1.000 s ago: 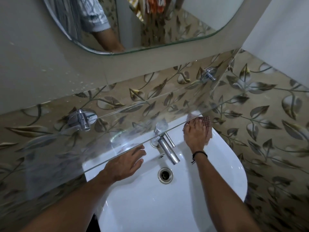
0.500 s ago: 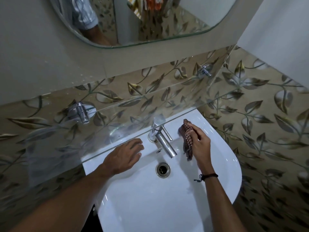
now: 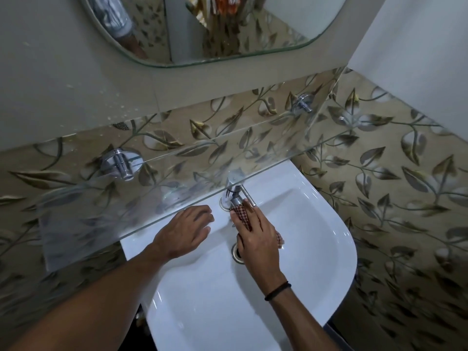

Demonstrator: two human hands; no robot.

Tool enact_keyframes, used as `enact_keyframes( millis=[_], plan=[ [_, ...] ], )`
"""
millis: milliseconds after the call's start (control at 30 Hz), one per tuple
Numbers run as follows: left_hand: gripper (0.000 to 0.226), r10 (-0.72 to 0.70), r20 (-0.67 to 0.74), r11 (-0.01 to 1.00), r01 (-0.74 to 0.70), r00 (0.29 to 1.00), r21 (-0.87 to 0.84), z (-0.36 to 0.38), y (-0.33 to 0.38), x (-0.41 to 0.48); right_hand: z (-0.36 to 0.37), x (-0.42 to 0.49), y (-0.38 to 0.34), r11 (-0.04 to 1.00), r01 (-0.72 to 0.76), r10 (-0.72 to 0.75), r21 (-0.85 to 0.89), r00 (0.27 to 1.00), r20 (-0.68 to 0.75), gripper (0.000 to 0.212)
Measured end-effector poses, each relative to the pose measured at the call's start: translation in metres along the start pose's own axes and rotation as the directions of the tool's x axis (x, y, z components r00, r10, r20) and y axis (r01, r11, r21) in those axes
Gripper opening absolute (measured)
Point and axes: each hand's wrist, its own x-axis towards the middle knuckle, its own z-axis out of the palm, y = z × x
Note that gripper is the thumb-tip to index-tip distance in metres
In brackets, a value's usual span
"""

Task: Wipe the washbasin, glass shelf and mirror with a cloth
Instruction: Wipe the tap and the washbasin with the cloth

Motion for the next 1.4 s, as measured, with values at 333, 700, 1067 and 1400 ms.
enact_keyframes(
  millis=[333, 700, 1067, 1400],
  plan=[
    [0.023, 0.012, 0.009, 1.0, -0.012, 1.0, -0.013, -0.001, -0.001, 0.0, -0.038, 0.047, -0.004, 0.867, -0.448, 0.337, 0.219, 0.849, 0.407, 0.036],
    [0.023, 0.015, -0.005, 1.0, -0.015, 1.0, -0.023, -0.004, 0.001, 0.0, -0.014, 0.059, -0.009, 0.922, -0.387, 0.37, -0.017, 0.867, 0.335, 0.03],
    [0.022, 0.006, 0.01, 1.0, -0.006, 1.0, -0.025, 0.002, -0.003, -0.001, -0.022, 0.064, -0.006, 0.95, -0.307, 0.272, 0.055, 0.901, 0.339, 0.04],
    [0.022, -0.005, 0.015, 1.0, 0.006, 1.0, -0.027, 0.003, -0.006, -0.003, -0.018, 0.057, -0.008, 0.971, -0.192, 0.232, -0.141, 0.901, 0.366, 0.03]
  ],
)
